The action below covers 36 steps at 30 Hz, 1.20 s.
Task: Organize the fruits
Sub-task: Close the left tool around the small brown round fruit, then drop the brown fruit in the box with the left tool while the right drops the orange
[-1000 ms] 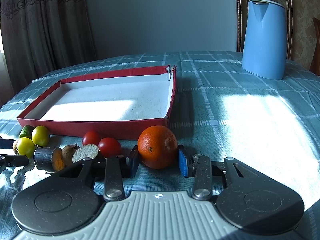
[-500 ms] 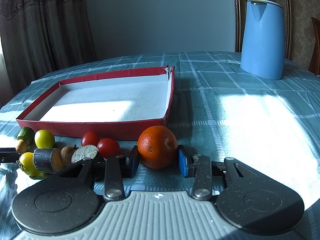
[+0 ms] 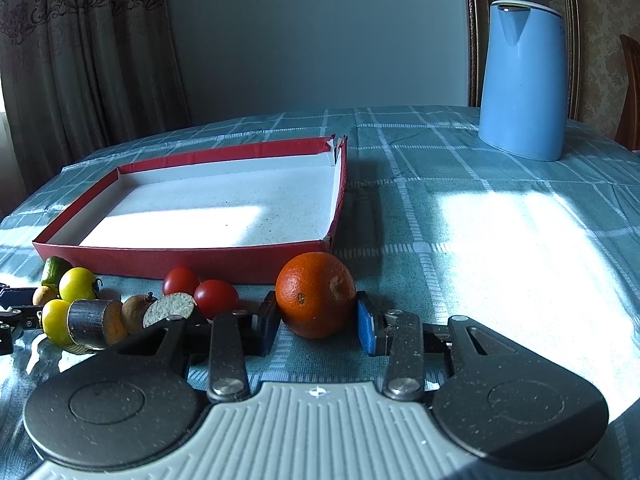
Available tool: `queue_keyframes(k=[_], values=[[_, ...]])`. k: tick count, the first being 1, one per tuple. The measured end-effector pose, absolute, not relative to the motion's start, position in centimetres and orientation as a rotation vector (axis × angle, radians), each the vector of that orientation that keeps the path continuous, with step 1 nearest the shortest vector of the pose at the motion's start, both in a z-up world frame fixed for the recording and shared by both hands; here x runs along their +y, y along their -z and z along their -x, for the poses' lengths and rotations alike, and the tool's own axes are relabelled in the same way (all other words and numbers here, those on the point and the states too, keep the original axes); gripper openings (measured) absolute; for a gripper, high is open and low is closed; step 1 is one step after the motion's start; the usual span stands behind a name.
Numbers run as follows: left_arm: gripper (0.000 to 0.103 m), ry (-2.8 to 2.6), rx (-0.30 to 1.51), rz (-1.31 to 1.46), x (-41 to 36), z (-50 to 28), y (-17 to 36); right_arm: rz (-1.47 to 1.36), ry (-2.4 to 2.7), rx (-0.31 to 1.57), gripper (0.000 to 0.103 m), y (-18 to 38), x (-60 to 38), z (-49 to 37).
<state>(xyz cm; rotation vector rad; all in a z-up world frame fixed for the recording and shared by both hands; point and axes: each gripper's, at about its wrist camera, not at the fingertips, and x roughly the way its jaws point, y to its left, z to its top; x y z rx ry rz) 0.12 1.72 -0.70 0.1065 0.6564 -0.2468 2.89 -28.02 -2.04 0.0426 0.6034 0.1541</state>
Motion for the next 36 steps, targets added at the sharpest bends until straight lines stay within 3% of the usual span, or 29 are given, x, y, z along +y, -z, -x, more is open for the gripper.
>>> queue_keyframes(k=[11, 20, 29, 30, 31, 33, 36], values=[[0.021, 0.216, 0.530, -0.004, 3.1, 1.2, -2.5, -0.002, -0.132, 0.464, 0.039, 0.3, -27.5, -2.2], [0.021, 0.056, 0.573, 0.122, 4.0, -8.5, -2.9, 0.058, -0.090, 0.524, 0.039, -0.4, -25.1, -9.2], [0.024, -0.051, 0.631, 0.084, 3.9, -12.2, -1.1, 0.093, -0.074, 0.563, 0.039, 0.4, -23.9, -13.6], [0.028, -0.055, 0.637, 0.072, 3.8, -12.2, -0.9, 0.115, -0.071, 0.559, 0.039, 0.6, -23.7, -13.8], [0.040, -0.059, 0.641, 0.070, 3.8, -12.3, -0.8, 0.133, -0.066, 0.553, 0.039, 0.7, -23.5, -13.9], [0.048, -0.044, 0.632, 0.069, 3.7, -12.1, -0.7, 0.173, -0.052, 0.545, 0.039, 1.1, -23.0, -14.1], [0.075, -0.042, 0.584, 0.054, 3.2, -11.2, -1.1, 0.147, -0.075, 0.533, 0.040, 1.0, -23.3, -13.9]])
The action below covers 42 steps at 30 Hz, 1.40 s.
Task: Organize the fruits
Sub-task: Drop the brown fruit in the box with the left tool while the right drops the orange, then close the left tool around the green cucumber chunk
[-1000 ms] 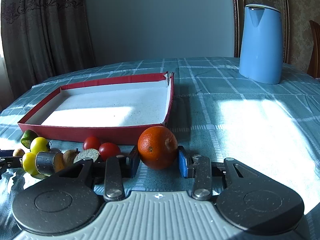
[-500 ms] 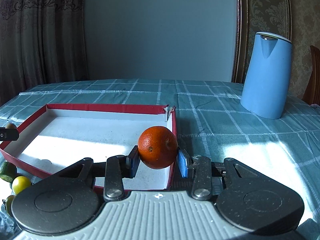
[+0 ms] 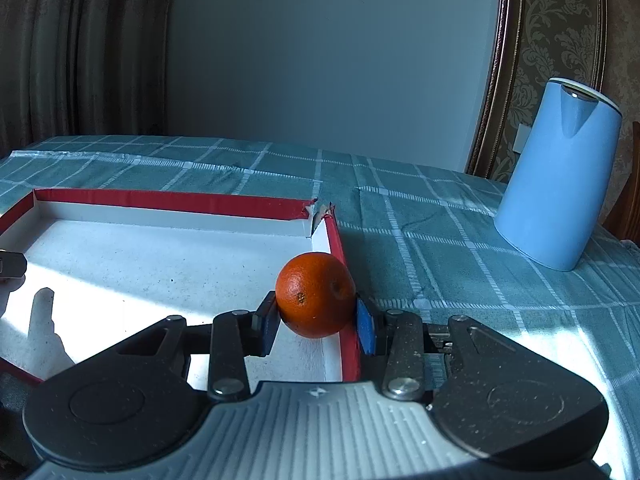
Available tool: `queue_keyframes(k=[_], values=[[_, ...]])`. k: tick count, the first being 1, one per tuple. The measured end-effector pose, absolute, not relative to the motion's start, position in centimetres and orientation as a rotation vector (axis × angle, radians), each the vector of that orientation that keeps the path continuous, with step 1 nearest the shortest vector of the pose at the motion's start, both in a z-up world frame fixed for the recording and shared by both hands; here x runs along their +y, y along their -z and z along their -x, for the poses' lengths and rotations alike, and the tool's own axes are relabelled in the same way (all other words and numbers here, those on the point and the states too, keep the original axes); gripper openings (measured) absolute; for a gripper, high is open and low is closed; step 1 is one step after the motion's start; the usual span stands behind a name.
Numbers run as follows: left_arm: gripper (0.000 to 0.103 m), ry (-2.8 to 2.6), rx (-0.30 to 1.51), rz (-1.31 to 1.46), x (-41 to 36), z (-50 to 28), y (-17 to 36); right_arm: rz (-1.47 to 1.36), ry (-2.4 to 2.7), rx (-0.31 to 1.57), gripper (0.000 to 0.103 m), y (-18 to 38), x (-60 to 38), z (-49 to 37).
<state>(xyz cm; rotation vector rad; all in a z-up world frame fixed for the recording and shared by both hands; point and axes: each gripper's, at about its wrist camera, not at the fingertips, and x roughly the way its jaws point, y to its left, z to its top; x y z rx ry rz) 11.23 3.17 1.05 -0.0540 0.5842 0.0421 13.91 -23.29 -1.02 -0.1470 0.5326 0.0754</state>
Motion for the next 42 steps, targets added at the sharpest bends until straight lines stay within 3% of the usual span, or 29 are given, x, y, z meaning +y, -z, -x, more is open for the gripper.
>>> queue_keyframes(k=[3, 5, 9, 11, 17, 26, 42], values=[[0.082, -0.044, 0.543, 0.033, 2.8, -10.2, -1.4, 0.154, -0.085, 0.533, 0.042, 1.0, -23.3, -14.0], [0.092, -0.050, 0.518, 0.026, 2.8, -9.7, -1.5, 0.140, -0.096, 0.525, 0.042, 0.8, -23.5, -13.9], [0.094, -0.073, 0.474, -0.003, 2.6, -8.6, -1.9, 0.072, -0.161, 0.488, 0.044, -0.3, -24.6, -13.1], [0.097, -0.076, 0.474, 0.017, 2.9, -8.5, -2.0, 0.002, -0.185, 0.462, 0.057, -1.1, -25.7, -12.5], [0.097, -0.073, 0.474, 0.086, 4.3, -7.5, -2.2, -0.142, -0.169, 0.409, 0.059, -2.5, -29.1, -11.5], [0.100, -0.057, 0.451, 0.162, 6.0, -3.3, -2.2, -0.131, -0.193, 0.455, 0.059, -1.9, -29.0, -10.1], [0.100, -0.047, 0.470, -0.067, 2.5, -0.2, -0.4, -0.177, -0.153, 0.432, 0.059, -1.1, -29.1, -6.8]])
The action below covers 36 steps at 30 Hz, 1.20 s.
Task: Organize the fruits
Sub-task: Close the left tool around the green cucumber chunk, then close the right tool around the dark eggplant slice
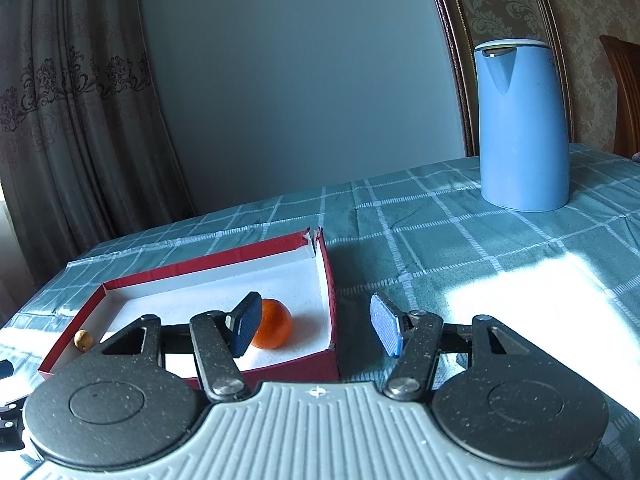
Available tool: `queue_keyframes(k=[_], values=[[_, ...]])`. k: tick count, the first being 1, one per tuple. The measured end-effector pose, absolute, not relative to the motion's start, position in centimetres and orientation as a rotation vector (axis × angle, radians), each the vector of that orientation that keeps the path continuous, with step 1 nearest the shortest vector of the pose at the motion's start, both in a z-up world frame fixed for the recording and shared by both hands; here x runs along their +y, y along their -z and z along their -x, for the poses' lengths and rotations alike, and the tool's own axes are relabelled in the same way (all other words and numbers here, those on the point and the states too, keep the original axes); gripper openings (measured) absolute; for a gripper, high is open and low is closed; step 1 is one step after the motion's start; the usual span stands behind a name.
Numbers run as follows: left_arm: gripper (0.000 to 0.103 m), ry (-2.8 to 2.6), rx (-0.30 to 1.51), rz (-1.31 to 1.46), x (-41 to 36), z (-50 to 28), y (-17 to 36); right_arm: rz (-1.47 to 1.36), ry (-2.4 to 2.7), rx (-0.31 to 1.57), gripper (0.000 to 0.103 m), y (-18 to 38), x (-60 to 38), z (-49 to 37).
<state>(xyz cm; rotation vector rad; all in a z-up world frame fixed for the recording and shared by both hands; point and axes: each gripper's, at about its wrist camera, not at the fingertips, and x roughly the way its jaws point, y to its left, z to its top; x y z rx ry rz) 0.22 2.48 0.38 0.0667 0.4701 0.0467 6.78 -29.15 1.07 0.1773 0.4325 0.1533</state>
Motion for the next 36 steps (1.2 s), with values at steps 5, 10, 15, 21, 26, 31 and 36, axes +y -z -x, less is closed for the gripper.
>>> queue_keyframes(k=[5, 10, 15, 21, 26, 31, 36], values=[[0.099, -0.055, 0.576, -0.031, 3.3, -1.8, 0.4, -0.146, -0.172, 0.437, 0.059, -0.7, -28.5, -6.0], [0.087, -0.044, 0.610, -0.044, 2.9, -2.4, 0.9, -0.064, -0.175, 0.431, 0.059, -0.5, -27.0, -5.5], [0.065, 0.004, 0.632, -0.058, 2.5, -2.8, 1.3, -0.003, -0.163, 0.412, 0.059, -0.4, -26.1, -5.0], [0.035, 0.070, 0.616, -0.069, 2.0, -2.3, 1.1, -0.005, -0.213, 0.424, 0.059, -0.3, -26.4, -3.9], [0.034, 0.071, 0.629, -0.049, 2.2, -2.5, 1.2, 0.073, -0.346, 0.376, 0.059, -0.3, -25.3, -0.7], [0.034, 0.068, 0.625, -0.053, 2.3, -2.4, 1.1, 0.233, -0.393, 0.398, 0.059, 0.9, -22.4, 0.8], [0.034, 0.063, 0.622, -0.065, 2.1, -2.4, 1.1, 0.198, -0.399, 0.463, 0.059, 1.1, -22.7, 0.1]])
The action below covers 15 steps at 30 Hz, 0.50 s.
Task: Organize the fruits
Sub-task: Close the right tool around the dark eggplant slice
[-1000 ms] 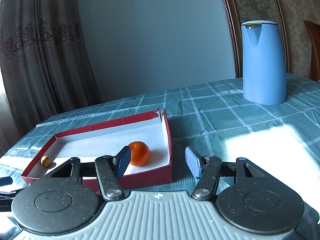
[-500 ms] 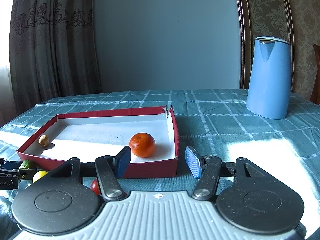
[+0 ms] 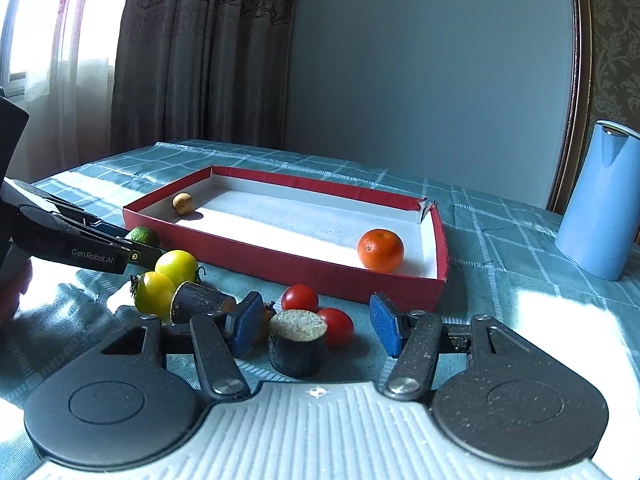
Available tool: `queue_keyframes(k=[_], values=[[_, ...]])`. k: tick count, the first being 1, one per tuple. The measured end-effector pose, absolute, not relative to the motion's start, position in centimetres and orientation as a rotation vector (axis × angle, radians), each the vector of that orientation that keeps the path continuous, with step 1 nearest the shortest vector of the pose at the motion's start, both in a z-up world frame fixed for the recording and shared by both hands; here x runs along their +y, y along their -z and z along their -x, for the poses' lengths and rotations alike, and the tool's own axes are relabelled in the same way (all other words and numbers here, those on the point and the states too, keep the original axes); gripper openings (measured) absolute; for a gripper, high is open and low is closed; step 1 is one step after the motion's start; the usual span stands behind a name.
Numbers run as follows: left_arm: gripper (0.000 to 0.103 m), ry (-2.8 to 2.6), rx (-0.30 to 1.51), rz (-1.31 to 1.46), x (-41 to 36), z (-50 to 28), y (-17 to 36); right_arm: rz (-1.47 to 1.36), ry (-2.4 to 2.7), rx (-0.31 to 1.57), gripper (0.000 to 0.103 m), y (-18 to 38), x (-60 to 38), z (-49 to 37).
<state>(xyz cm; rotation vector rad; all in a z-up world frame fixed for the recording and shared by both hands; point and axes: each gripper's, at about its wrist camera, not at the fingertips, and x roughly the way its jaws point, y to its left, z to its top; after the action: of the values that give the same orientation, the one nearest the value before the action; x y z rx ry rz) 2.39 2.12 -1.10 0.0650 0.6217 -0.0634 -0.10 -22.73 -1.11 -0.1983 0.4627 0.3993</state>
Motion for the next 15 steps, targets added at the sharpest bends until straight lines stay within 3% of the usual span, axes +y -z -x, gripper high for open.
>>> queue_keyframes(k=[10, 15], values=[[0.036, 0.056, 0.621, -0.076, 1.9, -2.3, 1.2, 0.195, -0.430, 0.540, 0.054, 1.7, -22.5, -0.8], [0.035, 0.059, 0.621, -0.074, 1.9, -2.4, 1.2, 0.187, -0.426, 0.610, 0.038, 2.2, -22.5, -1.7]])
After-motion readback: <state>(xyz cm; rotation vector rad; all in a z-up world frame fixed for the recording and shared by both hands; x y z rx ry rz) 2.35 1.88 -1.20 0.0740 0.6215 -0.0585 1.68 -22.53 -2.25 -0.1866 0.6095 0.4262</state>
